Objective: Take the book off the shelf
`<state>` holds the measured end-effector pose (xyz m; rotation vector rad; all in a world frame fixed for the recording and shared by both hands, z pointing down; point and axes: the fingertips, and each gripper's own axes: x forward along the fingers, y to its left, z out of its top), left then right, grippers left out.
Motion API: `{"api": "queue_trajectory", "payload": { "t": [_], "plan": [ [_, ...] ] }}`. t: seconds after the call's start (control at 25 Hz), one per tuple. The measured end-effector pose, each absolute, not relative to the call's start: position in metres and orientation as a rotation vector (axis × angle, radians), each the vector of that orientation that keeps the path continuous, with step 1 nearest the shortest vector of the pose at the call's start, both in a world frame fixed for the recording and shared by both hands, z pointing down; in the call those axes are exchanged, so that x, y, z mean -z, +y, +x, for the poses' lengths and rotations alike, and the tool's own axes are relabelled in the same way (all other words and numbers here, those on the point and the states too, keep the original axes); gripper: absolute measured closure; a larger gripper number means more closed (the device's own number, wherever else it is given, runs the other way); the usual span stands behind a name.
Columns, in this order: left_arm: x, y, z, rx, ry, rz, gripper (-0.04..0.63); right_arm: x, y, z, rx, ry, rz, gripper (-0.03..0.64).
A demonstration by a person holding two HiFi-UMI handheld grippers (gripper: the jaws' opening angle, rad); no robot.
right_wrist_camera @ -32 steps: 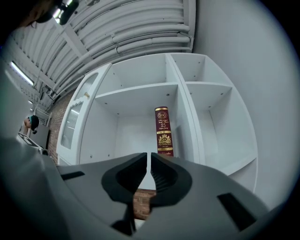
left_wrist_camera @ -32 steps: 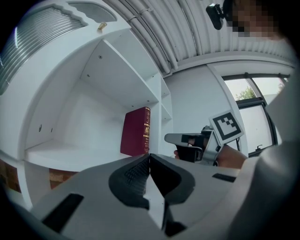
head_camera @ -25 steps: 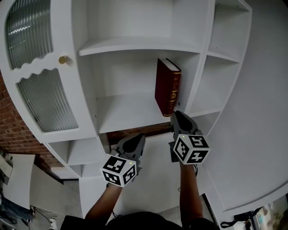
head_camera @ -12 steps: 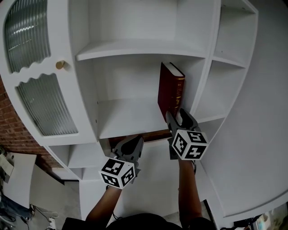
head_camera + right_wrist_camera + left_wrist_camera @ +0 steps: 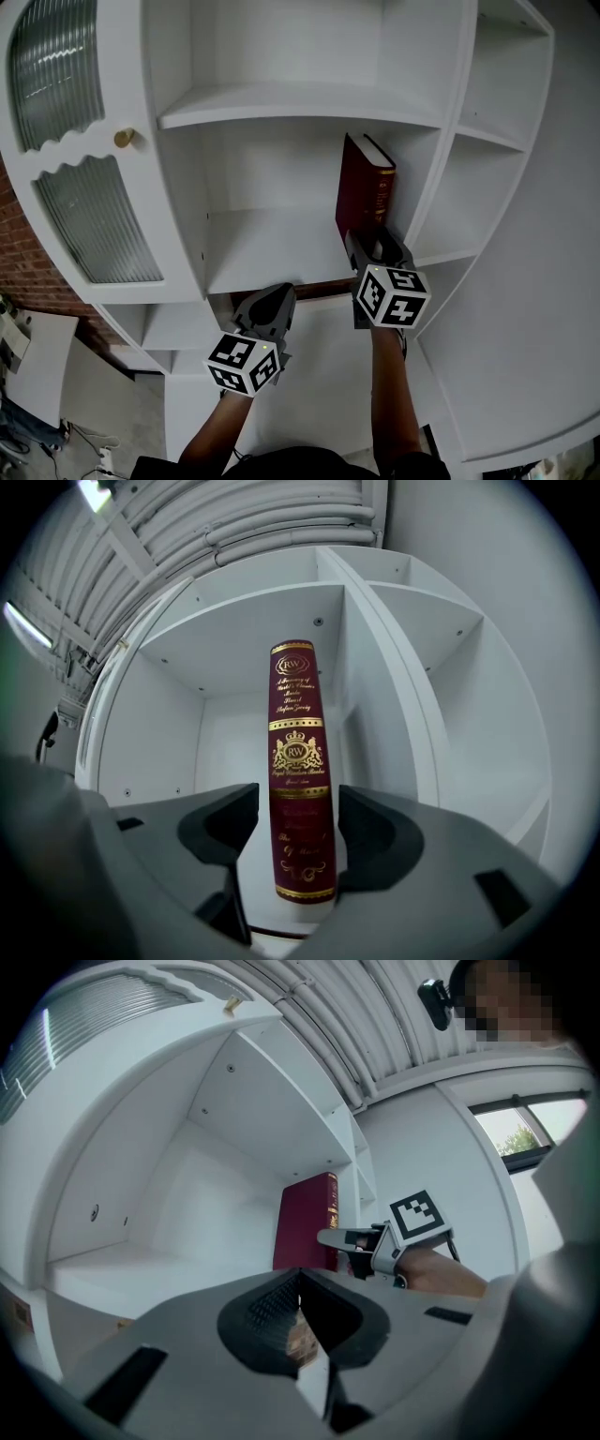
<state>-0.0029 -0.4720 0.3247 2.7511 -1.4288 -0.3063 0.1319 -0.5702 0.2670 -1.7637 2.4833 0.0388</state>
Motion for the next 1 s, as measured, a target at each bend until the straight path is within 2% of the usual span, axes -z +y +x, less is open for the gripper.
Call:
{"api": "queue_trajectory", "payload": {
  "t": [1.0],
  "plan": [
    [-0.329, -0.489, -0.041, 0.299, -1.556, 2.653, 0.578, -0.264, -0.626, 0.119, -0.028, 2.533, -1.841, 0.350]
  ]
}}
